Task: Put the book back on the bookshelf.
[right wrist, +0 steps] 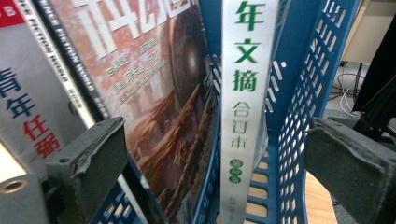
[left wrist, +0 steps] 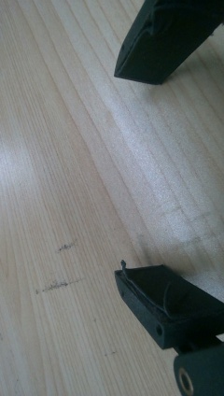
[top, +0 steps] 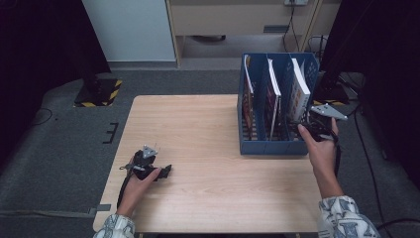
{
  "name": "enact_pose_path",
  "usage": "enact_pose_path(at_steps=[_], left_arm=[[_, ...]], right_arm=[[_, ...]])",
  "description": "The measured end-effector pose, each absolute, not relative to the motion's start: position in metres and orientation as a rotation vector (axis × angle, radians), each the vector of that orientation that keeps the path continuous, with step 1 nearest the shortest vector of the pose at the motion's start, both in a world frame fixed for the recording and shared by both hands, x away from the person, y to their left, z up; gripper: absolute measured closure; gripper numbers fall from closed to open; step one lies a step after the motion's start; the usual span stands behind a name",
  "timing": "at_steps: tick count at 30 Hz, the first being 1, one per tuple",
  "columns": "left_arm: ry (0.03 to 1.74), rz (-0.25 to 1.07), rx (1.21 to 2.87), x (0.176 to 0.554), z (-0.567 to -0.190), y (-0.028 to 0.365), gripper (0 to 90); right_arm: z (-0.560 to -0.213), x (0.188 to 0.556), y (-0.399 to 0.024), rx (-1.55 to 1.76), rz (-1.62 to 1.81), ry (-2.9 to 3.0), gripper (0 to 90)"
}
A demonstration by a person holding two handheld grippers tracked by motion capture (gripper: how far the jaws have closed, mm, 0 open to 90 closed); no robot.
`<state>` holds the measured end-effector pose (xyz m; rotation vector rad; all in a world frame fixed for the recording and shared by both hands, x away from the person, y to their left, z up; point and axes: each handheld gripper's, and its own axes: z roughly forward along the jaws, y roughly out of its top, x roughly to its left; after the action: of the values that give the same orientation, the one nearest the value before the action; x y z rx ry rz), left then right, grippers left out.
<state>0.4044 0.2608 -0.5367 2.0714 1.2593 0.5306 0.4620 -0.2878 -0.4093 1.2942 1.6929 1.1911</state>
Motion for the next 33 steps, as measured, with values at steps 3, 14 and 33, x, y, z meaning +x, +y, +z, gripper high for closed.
enact_pose_path(at_steps=[3, 14, 33], left_arm=[[1.26, 0.531, 2.071, 0.404, -0.537, 0.261, 3.6], [1.259, 0.531, 2.072, 0.404, -0.537, 0.261, 3.6], [1.261, 0.532, 2.067, 0.404, -0.537, 0.26, 3.6]], right_arm=[[-0.41, 0.459, -0.288, 1.286, 1.189, 1.703, 6.4], [-0.415, 0.441, -0.286, 1.278, 1.188, 1.74, 6.0], [-0.426, 0.416, -0.272, 1.234, 1.211, 1.804, 5.3]])
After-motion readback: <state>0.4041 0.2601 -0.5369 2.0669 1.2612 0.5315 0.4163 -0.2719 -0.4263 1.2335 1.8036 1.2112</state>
